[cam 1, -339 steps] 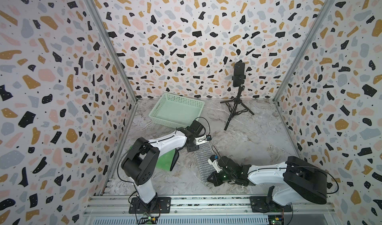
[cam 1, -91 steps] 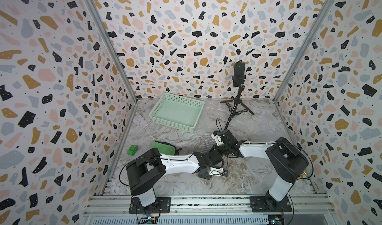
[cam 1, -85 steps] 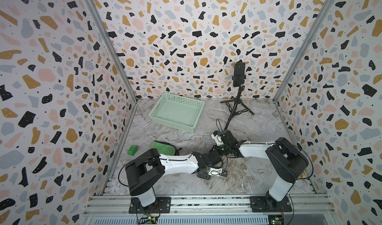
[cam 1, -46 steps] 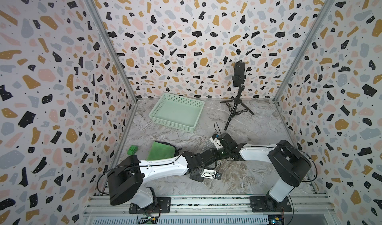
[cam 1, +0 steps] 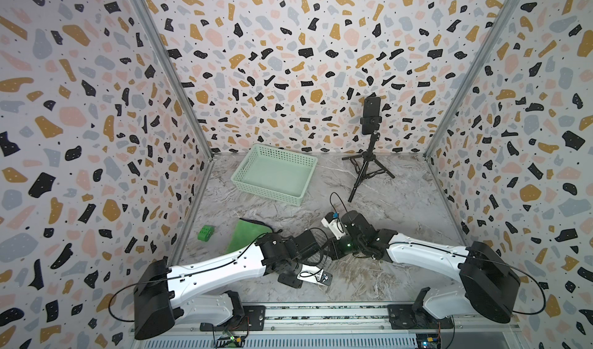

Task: Fold the square dishcloth
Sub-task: Fold the cleaning item at the center of the board.

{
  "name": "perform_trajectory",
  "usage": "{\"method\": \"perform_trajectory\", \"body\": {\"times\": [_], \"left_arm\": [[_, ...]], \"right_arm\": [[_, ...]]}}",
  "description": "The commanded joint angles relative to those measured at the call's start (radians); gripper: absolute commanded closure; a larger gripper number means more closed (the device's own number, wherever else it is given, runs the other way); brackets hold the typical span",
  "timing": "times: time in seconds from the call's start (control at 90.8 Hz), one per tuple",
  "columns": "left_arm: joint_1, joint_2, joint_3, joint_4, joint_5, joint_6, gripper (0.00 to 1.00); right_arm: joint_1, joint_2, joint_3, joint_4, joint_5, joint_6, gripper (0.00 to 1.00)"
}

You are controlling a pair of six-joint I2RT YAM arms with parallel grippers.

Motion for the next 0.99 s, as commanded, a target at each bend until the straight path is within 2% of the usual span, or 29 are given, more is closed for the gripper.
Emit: {"method": "perform_trajectory", "body": {"times": [0.0, 0.231, 0.407, 0.617, 0.826, 0.98], "left_arm": [[-0.001, 0.005, 0.034, -0.092, 0.024, -0.004, 1.00], [-0.002, -0.030, 0.071, -0.046, -0.013, 0.010, 1.00], [0.000, -0.006, 0.122, -0.004, -0.047, 0.057, 1.00], [0.030, 0.103, 0.169, 0.062, -0.056, 0.130, 1.00], [0.102, 0.211, 0.200, 0.119, -0.038, 0.179, 1.00], [0.121, 0.285, 0.201, 0.170, -0.051, 0.220, 1.00]], "right_arm": [[-0.041, 0.018, 0.000, -0.136, 0.105, -0.038, 1.00], [-0.015, 0.170, -0.027, -0.037, 0.001, -0.033, 1.00], [-0.003, 0.182, -0.044, -0.026, -0.045, -0.033, 1.00], [-0.010, 0.204, -0.061, 0.030, -0.100, -0.021, 1.00], [-0.076, 0.218, -0.143, 0.221, -0.222, 0.064, 1.00], [-0.085, 0.167, -0.159, 0.287, -0.268, 0.100, 1.00]]}}
